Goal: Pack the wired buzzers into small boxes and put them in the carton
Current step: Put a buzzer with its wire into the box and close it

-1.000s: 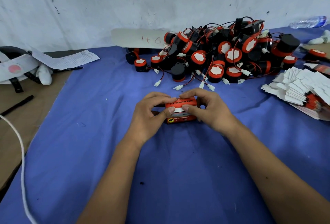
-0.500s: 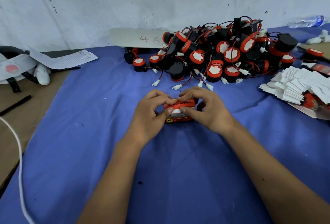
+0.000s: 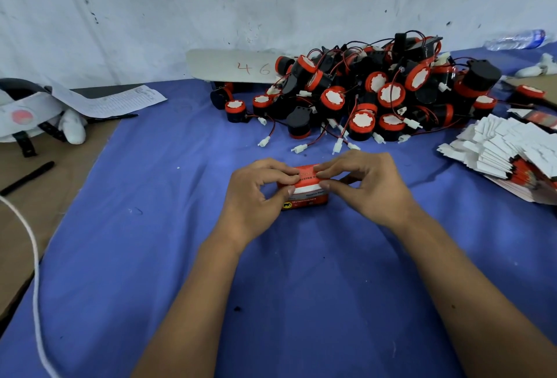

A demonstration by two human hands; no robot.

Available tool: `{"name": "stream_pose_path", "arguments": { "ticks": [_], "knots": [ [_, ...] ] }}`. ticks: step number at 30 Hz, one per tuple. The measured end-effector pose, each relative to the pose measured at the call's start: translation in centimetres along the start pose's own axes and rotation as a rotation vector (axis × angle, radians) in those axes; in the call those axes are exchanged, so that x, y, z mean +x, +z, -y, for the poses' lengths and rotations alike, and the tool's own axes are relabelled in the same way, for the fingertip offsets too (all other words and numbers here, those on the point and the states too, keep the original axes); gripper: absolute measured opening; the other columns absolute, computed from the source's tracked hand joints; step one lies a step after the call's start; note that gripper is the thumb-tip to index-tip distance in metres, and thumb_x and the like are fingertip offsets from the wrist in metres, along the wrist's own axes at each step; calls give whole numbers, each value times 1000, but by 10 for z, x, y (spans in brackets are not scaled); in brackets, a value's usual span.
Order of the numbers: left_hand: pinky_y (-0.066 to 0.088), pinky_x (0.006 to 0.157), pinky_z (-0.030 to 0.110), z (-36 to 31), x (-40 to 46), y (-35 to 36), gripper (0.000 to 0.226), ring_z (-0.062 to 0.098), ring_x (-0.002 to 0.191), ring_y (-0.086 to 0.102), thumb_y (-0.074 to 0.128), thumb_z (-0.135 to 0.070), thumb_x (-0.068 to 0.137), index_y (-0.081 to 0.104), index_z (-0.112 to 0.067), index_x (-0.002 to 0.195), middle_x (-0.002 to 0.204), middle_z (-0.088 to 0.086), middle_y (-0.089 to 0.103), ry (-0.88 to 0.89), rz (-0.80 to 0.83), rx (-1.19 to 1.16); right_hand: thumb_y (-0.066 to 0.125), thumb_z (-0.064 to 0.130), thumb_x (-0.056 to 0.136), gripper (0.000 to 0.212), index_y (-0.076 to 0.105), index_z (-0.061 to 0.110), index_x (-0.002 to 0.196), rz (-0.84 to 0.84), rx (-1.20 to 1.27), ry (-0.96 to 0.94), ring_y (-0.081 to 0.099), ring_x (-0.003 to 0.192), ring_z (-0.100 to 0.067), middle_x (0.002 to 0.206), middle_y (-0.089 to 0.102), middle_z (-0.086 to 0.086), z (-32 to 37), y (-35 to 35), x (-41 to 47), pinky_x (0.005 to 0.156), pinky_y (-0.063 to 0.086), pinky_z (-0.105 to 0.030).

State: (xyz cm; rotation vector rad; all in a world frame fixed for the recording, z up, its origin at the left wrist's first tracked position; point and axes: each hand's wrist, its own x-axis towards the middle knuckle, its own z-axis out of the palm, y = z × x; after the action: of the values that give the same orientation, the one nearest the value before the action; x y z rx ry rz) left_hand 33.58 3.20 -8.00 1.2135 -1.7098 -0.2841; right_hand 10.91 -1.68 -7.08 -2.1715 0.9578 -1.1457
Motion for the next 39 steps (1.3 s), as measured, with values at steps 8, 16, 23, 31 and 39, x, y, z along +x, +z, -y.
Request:
{"name": "stream_pose_path", "arguments": {
  "ticks": [8, 16, 23, 31, 39],
  "knots": [
    [57, 94, 32, 5, -2, 2, 25, 12, 104, 71, 91, -1, 72, 82, -11, 93, 105, -1, 77, 27, -15, 19, 82, 0, 82, 11, 82, 7, 91, -9, -91, -113, 69, 99, -13, 98, 77, -1, 3, 3, 2, 72, 61, -30],
    [57, 89, 39, 4, -4, 8, 21, 17, 100, 69, 85, 2, 75, 80, -10, 91, 103, 0, 76, 105, -29, 142, 87, 1, 77, 15, 80, 6, 89, 52, -10, -59, 68, 102, -16, 103, 75, -4, 0, 1, 0, 73, 62, -36],
    [56, 89, 37, 0, -5, 12, 22, 19, 101, 67, 87, -6, 78, 83, -16, 97, 107, -5, 75, 114, -19, 169, 88, 3, 77, 13, 80, 5, 87, 7, -102, -168, 68, 98, -21, 102, 75, -7, -3, 6, -2, 69, 61, -36],
    [50, 98, 23, -2, -6, 11, 25, 14, 109, 66, 87, -6, 81, 83, -16, 103, 113, -5, 77, 82, -8, 153, 92, 15, 76, 22, 78, 9, 92, -65, -205, -244, 66, 97, -21, 104, 74, 0, -4, 15, -6, 80, 56, -37],
    [55, 93, 29, -1, -6, 8, 13, 14, 110, 71, 89, -5, 77, 78, -8, 81, 102, -1, 79, 70, -96, 122, 85, 11, 82, 18, 80, 13, 99, -61, -271, -286, 67, 99, -21, 109, 74, 2, -3, 28, -4, 82, 57, -39]
  ]
}}
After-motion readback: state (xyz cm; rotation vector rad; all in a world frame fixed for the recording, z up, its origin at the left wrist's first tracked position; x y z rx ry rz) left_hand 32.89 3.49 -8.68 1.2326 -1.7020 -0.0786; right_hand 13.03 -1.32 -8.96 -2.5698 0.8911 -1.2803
